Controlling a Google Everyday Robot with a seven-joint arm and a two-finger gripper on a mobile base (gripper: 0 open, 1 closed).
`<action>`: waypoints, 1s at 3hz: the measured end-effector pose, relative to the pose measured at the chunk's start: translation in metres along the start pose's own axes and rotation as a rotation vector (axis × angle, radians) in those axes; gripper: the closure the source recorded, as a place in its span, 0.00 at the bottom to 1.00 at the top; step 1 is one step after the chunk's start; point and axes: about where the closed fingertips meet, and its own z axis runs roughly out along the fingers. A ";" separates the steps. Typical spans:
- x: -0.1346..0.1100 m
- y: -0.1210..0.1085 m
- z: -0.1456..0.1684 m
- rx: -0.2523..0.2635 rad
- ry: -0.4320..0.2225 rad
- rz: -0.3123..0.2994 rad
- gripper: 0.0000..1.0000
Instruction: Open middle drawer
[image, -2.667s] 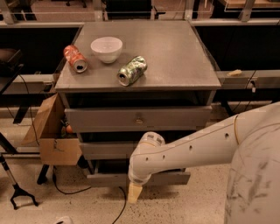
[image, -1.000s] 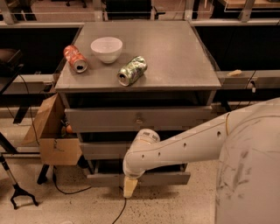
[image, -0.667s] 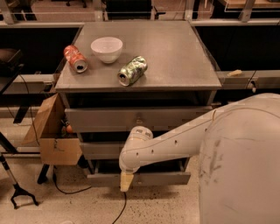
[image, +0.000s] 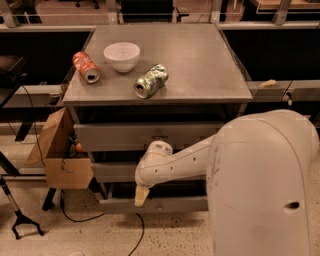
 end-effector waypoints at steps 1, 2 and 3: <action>-0.001 -0.001 0.001 0.001 -0.003 0.001 0.00; 0.001 -0.001 0.001 0.008 -0.027 0.004 0.00; -0.003 -0.007 0.008 0.027 -0.075 -0.006 0.00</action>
Offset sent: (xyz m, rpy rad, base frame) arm 0.0011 -0.0052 0.0005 0.0591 -0.0235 0.0030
